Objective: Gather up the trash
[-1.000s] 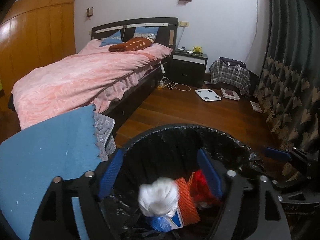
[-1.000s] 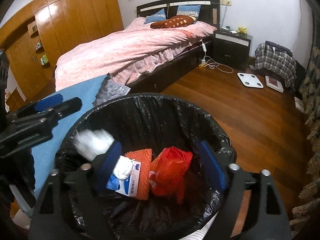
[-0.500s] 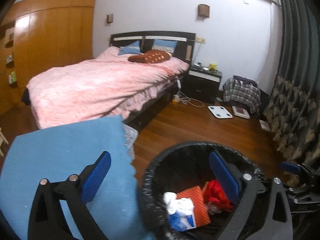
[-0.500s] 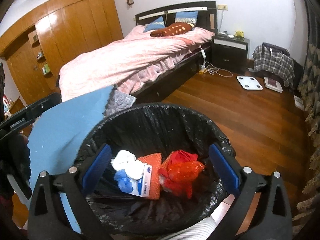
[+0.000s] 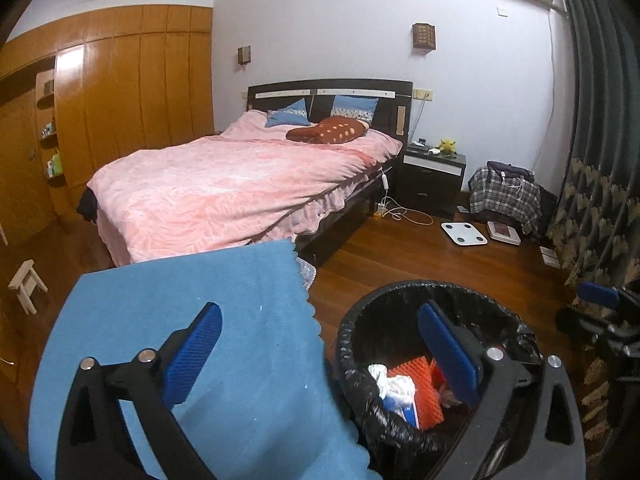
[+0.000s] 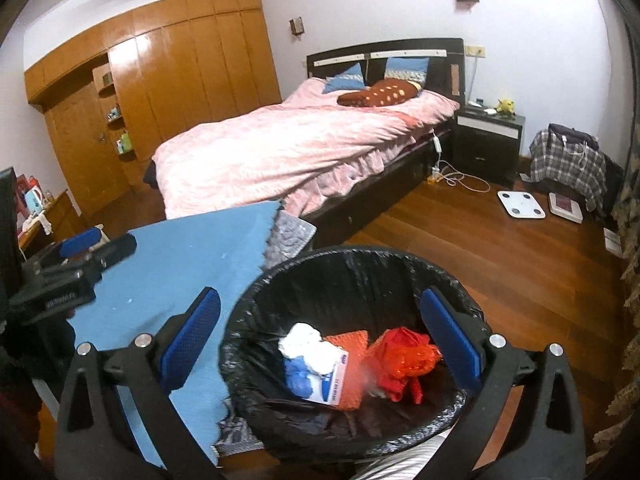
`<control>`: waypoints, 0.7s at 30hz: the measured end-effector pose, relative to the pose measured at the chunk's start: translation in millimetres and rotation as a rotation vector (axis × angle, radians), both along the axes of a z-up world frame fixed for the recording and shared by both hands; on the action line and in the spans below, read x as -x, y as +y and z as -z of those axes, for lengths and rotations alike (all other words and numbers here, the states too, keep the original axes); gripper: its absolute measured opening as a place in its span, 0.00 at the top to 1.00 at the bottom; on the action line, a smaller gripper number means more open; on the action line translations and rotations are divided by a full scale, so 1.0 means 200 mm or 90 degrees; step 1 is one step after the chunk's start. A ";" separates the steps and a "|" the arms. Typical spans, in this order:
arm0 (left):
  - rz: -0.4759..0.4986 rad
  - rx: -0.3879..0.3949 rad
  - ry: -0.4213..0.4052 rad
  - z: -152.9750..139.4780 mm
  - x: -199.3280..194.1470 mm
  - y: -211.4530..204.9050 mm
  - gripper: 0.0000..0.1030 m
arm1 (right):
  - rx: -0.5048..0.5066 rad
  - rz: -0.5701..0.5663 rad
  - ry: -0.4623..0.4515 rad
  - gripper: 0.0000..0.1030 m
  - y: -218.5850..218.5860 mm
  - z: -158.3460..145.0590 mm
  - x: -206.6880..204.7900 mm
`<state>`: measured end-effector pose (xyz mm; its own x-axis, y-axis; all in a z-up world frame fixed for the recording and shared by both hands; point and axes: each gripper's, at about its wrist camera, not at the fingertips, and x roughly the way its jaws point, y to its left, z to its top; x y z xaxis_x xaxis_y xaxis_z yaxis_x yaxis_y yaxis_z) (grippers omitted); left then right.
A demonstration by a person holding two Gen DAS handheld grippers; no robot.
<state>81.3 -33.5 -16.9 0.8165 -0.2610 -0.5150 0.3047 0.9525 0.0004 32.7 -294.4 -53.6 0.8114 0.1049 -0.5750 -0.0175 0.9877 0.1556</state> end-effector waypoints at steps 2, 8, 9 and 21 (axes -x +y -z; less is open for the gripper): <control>0.003 -0.002 -0.007 -0.02 0.05 0.02 0.06 | 0.000 -0.005 -0.008 0.05 0.03 -0.03 0.02; 0.011 0.000 -0.019 -0.07 0.15 0.03 0.06 | 0.004 -0.016 -0.021 0.05 0.09 -0.10 0.06; 0.012 0.001 -0.022 -0.08 0.17 0.03 0.06 | 0.004 -0.018 -0.023 0.05 0.10 -0.11 0.07; 0.010 0.018 -0.036 -0.13 0.28 0.07 0.06 | 0.017 -0.037 -0.047 0.05 0.18 -0.19 0.14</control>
<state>24.3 -19.8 8.9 0.8398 -0.2877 -0.4604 0.3196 0.9475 -0.0092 4.4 -259.0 -15.2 0.8446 0.1382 -0.5173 -0.0846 0.9884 0.1259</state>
